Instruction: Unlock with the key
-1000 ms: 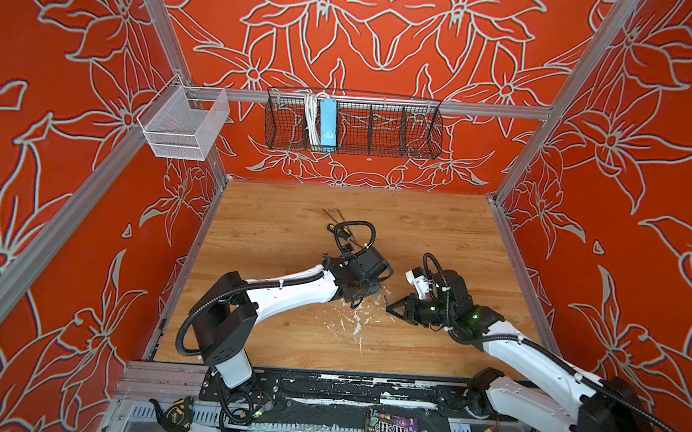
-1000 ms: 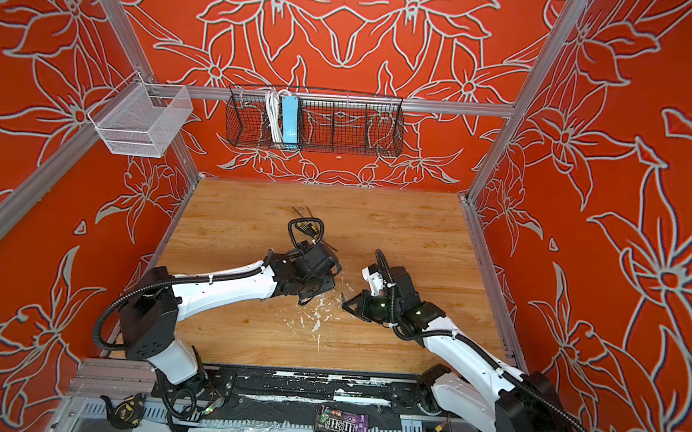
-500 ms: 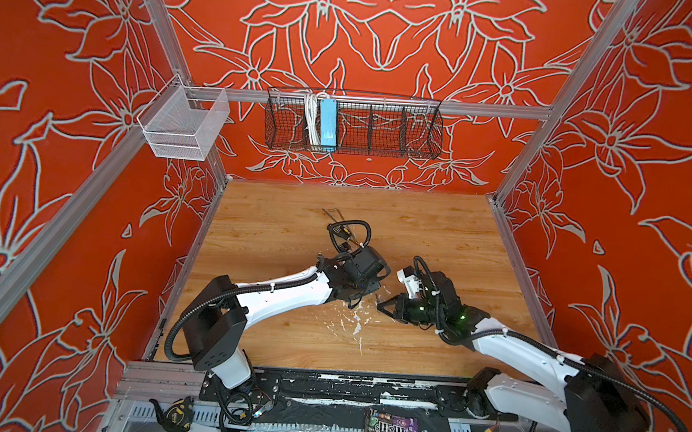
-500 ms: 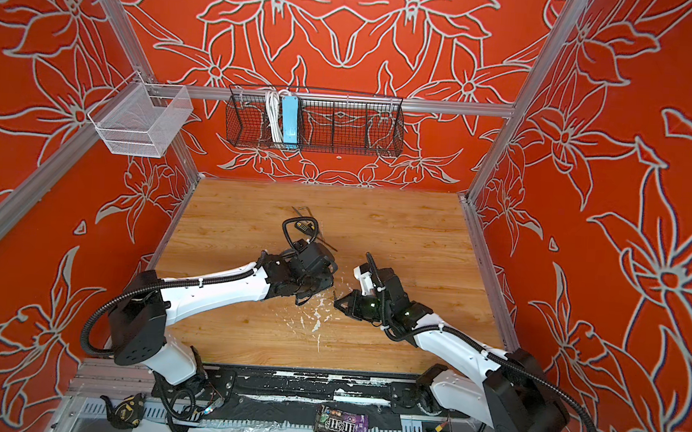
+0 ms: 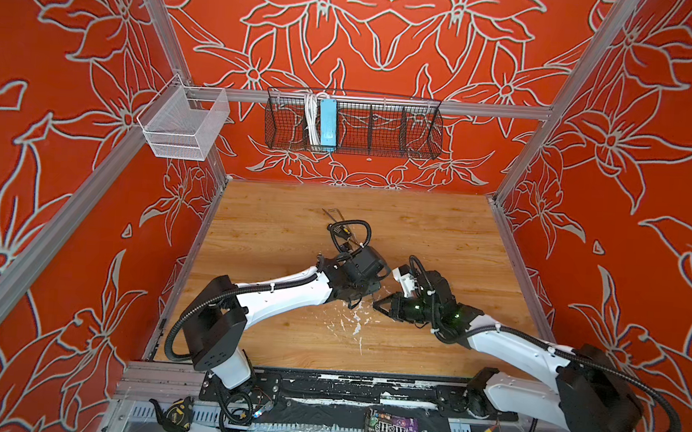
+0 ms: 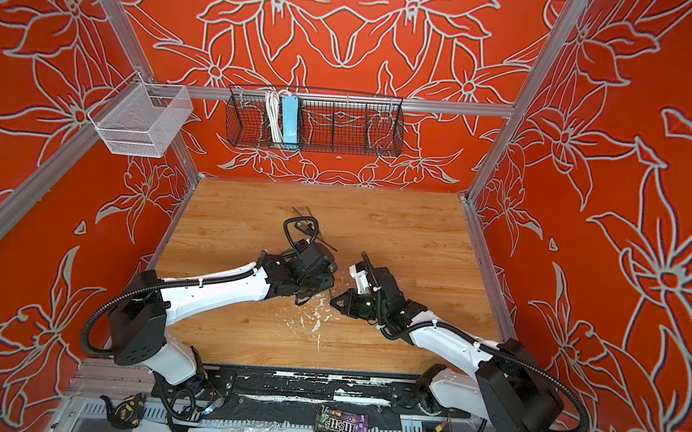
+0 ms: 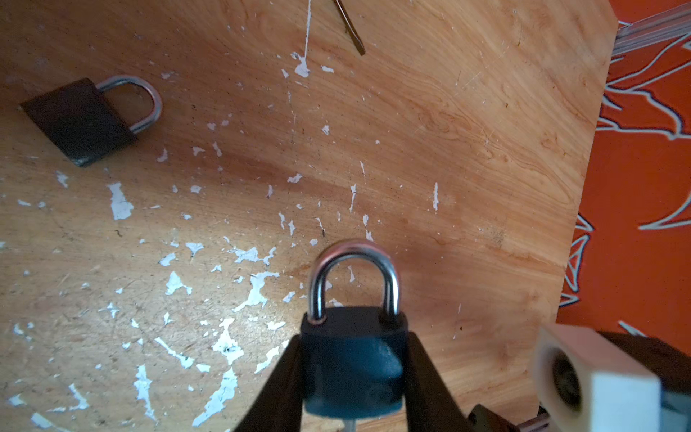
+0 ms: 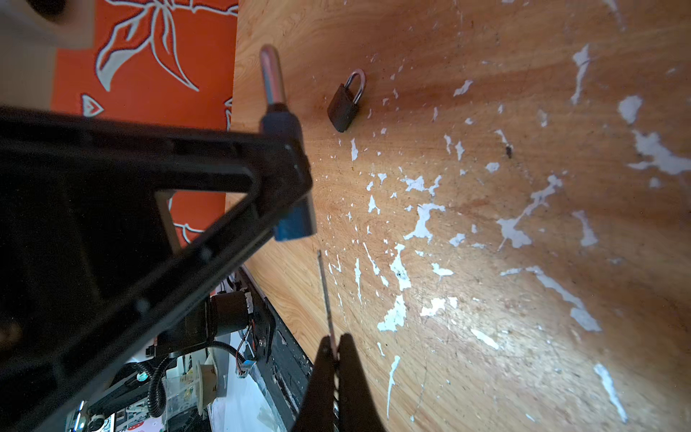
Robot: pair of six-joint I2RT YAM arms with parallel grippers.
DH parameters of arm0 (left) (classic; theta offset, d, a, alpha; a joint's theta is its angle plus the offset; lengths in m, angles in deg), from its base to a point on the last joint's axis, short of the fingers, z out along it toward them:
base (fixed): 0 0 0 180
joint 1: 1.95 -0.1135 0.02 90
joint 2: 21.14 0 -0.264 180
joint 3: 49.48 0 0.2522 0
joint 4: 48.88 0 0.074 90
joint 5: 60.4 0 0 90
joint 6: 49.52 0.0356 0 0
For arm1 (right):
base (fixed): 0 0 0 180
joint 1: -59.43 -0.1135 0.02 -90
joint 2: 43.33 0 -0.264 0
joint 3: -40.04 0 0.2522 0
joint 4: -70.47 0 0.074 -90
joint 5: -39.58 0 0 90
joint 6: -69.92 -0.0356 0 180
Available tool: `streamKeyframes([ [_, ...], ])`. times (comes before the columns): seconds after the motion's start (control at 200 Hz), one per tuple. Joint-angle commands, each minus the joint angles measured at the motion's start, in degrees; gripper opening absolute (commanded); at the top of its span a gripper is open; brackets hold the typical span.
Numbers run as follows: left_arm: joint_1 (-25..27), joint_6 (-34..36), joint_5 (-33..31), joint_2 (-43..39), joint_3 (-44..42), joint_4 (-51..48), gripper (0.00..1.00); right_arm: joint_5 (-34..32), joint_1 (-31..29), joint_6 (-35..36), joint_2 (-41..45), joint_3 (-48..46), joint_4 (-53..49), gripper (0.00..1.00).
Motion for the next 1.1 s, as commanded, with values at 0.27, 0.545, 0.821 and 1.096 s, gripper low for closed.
streamKeyframes([
  [0.27,-0.34,1.09,0.07,-0.82,1.77,-0.20,0.00,-1.79,-0.36,0.18,0.51,2.35,0.20,0.00],
  [0.545,-0.36,1.22,0.07,-0.35,2.24,-0.61,0.00,-1.12,-0.41,-0.35,0.07,2.76,1.84,0.00],
  [0.821,-0.36,1.72,-0.25,0.70,3.92,-2.00,0.00,-0.78,-0.46,-0.42,-0.35,3.10,2.42,0.00],
  [1.096,-0.27,2.14,-1.47,1.19,4.80,-4.31,0.00,-3.17,-0.37,1.05,0.12,4.23,-1.65,0.00],
])
